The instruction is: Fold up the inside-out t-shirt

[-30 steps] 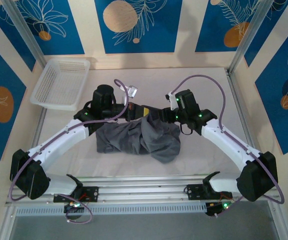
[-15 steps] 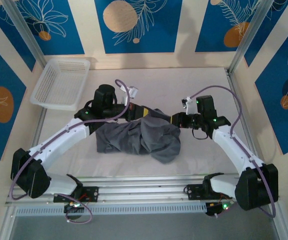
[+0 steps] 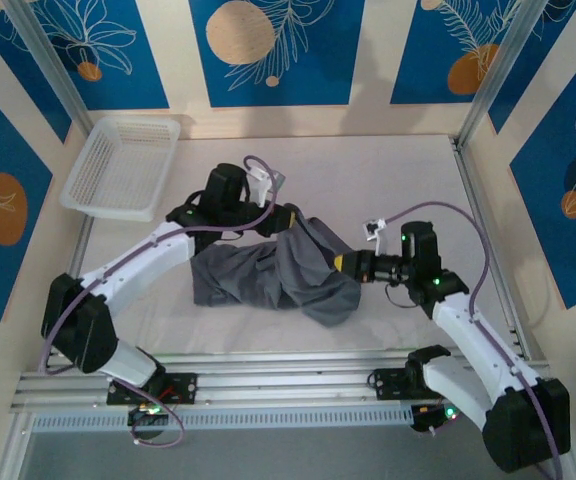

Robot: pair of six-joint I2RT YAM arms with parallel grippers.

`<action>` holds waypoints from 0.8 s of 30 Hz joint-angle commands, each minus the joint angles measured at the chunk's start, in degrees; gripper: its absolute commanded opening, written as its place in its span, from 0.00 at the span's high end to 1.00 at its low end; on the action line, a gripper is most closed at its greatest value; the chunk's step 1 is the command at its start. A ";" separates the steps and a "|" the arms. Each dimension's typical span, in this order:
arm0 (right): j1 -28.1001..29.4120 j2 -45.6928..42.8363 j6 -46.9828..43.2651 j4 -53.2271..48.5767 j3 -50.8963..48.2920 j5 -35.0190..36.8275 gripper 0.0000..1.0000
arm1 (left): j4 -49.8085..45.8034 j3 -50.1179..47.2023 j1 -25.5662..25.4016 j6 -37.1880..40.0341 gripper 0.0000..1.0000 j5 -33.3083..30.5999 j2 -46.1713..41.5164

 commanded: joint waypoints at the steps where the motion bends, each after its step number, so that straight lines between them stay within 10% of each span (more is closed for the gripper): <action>1: 3.26 -3.67 5.58 1.93 -2.09 -0.85 0.86 | 3.70 2.93 -3.32 -0.27 0.88 -4.21 6.95; 10: -1.81 -11.61 2.54 -13.41 7.11 19.43 0.60 | 2.88 1.03 -9.91 8.76 0.57 -10.67 6.43; 20: -2.23 18.00 2.79 -9.91 19.54 14.79 0.52 | -6.15 -9.37 -9.70 5.11 0.40 -33.47 -8.56; 24: -2.01 29.01 3.91 -9.77 23.05 16.12 0.46 | -6.41 -9.65 -9.46 0.48 0.37 -23.67 -2.32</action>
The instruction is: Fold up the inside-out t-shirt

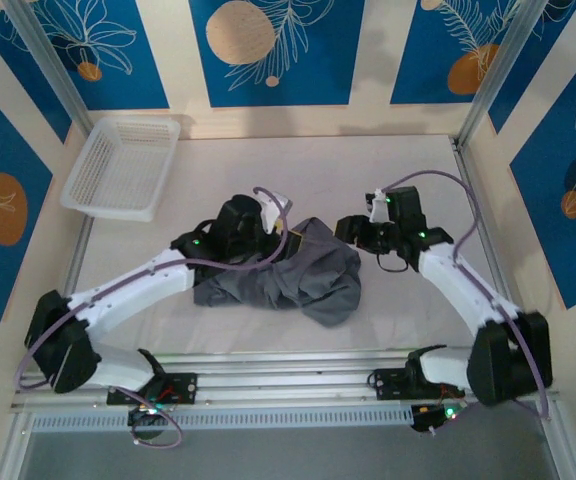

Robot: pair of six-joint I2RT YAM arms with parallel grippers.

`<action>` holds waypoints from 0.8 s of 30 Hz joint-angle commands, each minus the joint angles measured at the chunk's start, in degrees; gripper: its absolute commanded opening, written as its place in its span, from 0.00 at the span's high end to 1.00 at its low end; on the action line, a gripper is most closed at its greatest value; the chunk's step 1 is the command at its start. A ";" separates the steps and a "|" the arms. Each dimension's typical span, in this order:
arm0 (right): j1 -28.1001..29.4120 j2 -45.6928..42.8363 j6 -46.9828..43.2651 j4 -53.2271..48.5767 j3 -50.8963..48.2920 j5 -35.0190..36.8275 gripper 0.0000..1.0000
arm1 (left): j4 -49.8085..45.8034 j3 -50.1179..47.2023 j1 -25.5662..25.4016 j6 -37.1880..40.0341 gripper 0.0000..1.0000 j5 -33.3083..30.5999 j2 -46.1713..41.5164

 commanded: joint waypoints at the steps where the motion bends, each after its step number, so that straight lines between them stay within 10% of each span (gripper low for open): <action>1: 0.87 6.60 0.63 -2.07 4.18 -1.22 0.45 | -3.96 -0.96 0.11 -6.80 0.36 4.16 6.61; 4: 4.53 10.66 0.29 -4.64 5.77 -1.88 0.47 | 0.21 -2.54 -0.02 -12.49 0.35 6.28 11.18; 10: 14.35 -1.45 4.36 3.00 -8.06 0.79 0.91 | 5.51 -9.31 0.03 -16.38 0.43 0.40 11.71; 15: 22.67 -7.26 14.07 10.26 -25.21 4.97 0.84 | 9.99 -15.91 0.31 -16.27 0.43 -3.68 8.68; 24: 16.68 -16.43 1.34 -1.97 -12.90 11.97 0.67 | 17.15 -17.24 0.24 -14.44 0.39 -1.23 8.83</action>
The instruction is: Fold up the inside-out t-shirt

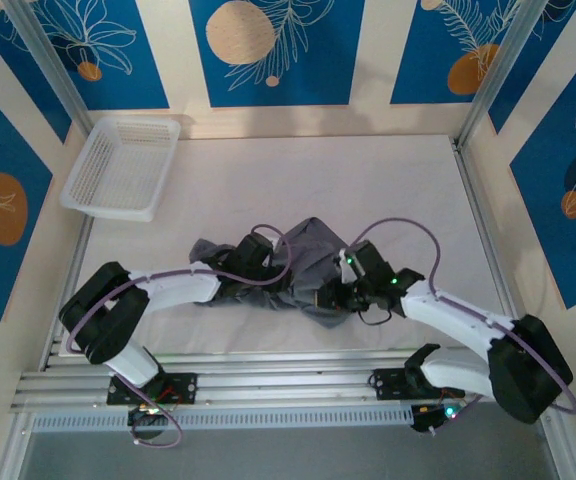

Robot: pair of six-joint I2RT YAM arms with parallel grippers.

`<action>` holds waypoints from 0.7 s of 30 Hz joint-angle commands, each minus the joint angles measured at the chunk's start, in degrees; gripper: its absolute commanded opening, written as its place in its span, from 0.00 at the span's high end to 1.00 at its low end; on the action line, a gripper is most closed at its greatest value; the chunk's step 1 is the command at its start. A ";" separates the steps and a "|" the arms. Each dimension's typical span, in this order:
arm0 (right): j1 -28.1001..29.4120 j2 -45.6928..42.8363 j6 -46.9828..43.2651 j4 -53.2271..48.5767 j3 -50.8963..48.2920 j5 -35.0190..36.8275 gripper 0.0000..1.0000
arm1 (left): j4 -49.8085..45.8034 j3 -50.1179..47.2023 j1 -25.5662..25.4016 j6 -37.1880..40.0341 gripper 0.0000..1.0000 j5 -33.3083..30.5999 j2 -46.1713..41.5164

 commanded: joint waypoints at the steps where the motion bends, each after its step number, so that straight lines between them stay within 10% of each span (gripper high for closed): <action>1: -5.50 -6.31 -6.34 0.34 3.98 7.37 0.67 | 5.15 -1.43 0.22 1.12 0.39 0.72 -1.67; 5: -13.35 -1.64 -14.50 5.79 6.54 11.07 0.55 | 5.21 -1.73 0.29 2.09 0.39 1.15 -2.84; 11: -19.15 15.25 -12.02 1.84 17.19 -1.72 0.48 | 3.62 -0.94 0.24 3.21 0.38 0.87 -3.68; 21: -16.46 24.95 -12.27 6.81 19.07 -6.52 0.52 | 3.71 -1.36 0.27 3.35 0.37 0.54 -3.77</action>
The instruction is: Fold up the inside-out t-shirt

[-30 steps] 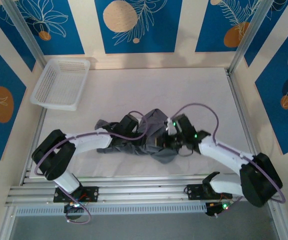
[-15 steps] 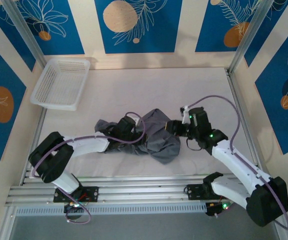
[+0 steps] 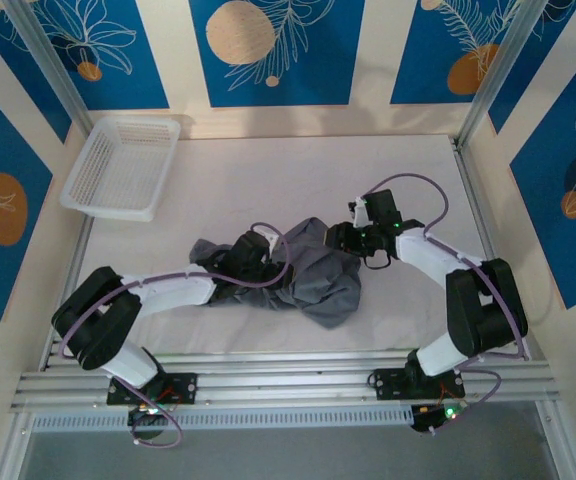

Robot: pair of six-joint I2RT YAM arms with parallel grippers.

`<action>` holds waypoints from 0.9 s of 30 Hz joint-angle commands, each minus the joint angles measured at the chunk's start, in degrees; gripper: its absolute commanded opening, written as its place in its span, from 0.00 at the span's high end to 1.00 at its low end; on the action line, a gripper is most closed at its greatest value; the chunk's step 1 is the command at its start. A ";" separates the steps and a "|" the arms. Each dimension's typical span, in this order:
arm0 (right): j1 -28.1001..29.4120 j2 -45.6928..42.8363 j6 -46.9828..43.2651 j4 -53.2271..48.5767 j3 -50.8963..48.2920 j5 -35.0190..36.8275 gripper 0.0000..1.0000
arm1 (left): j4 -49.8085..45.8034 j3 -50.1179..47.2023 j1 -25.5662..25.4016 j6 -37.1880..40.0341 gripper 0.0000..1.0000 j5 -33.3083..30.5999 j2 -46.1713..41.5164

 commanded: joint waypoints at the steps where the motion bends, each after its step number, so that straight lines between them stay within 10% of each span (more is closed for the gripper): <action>1: 0.78 1.48 -1.01 0.72 2.53 -3.81 0.52 | 0.51 -0.11 0.23 1.28 0.37 0.32 -1.27; 5: 1.35 2.38 -0.66 0.56 2.49 -4.86 0.57 | 0.54 -0.11 0.26 1.03 0.37 0.10 -0.97; 11: 2.17 0.85 -0.01 -1.25 3.45 -2.98 0.93 | 0.63 -0.53 0.29 0.41 0.37 -0.40 -1.63; 20: 3.90 -12.97 3.98 -1.39 8.19 4.73 1.00 | 0.28 -5.92 -0.91 -3.22 0.33 -1.14 -14.52; 27: 2.68 -21.49 9.33 4.77 8.39 22.09 1.00 | 0.50 1.12 -15.52 -2.90 0.28 -0.10 -7.85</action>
